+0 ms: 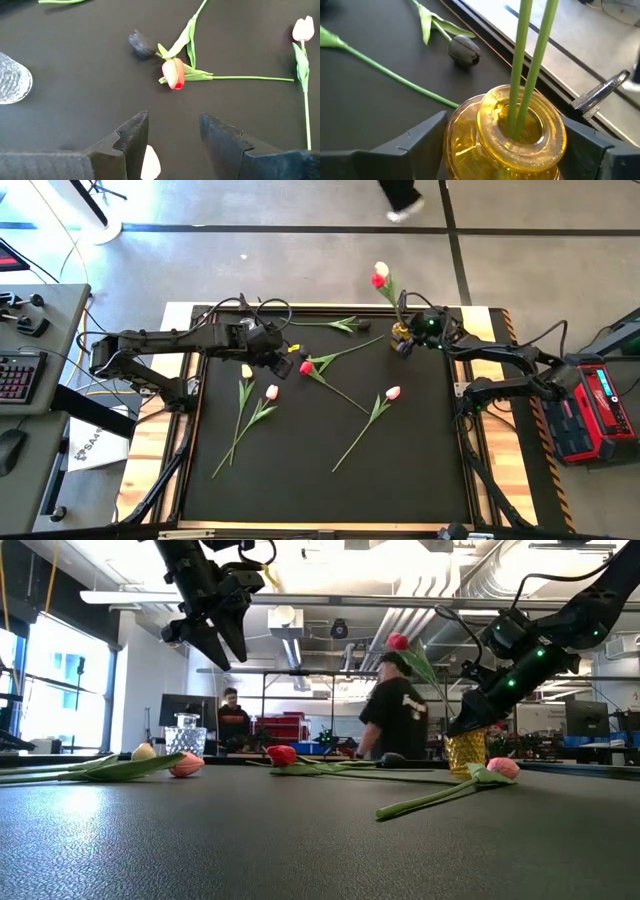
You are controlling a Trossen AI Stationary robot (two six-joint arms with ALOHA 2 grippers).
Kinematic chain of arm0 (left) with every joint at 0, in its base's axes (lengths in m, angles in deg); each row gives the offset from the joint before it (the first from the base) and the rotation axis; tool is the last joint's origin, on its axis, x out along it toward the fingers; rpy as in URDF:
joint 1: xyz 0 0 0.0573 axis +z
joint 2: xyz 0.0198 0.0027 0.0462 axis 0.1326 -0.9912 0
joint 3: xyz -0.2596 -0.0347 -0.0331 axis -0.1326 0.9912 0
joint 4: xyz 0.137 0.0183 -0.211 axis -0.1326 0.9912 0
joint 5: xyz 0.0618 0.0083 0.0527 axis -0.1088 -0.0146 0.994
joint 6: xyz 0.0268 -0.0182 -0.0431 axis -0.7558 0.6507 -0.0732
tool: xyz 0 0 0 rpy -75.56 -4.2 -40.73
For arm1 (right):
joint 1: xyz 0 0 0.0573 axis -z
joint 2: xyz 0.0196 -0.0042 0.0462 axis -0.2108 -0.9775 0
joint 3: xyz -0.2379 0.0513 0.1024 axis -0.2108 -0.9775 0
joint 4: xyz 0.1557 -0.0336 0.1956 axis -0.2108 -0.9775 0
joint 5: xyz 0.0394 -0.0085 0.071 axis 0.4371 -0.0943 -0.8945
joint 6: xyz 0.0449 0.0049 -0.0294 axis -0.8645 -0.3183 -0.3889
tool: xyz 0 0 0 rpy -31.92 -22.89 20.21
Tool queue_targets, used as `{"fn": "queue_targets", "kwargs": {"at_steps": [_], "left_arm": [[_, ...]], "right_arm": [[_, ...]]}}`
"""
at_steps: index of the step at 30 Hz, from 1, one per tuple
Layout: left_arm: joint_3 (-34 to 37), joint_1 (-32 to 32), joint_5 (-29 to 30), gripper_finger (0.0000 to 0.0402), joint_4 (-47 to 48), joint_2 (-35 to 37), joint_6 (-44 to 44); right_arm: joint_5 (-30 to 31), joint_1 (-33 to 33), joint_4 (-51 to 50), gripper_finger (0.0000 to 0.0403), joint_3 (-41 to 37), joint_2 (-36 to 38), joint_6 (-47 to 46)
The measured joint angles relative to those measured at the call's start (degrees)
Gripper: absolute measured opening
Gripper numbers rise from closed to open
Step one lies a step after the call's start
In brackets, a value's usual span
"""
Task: Sort flowers into vase by color
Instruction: Adjust the yellow flower vase
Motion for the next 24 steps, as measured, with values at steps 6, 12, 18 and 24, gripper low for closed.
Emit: {"fn": "queue_targets", "kwargs": {"at_steps": [6, 12, 18, 24], "left_arm": [[0.0, 0.0, 0.0, 0.0165, 0.0, 0.0, 0.02], [0.0, 0.4, -0.57, 0.0165, 0.02, 0.0, -1.35], [0.0, 1.78, -0.77, 0.0165, 0.02, 0.0, -2.29], [0.0, 2.69, -2.62, 0.0165, 0.02, 0.0, -3.1]], "right_arm": [[1.06, -0.12, 2.17, 0.0307, -1.41, 0.0, 4.86], [0.74, -0.08, 11.15, 0.0307, -5.53, -0.1, 1.52], [0.93, 0.03, 12.74, 0.0307, -6.21, -0.13, 0.66], [0.94, 0.03, 11.97, 0.0307, -6.21, 0.88, -1.13]]}}
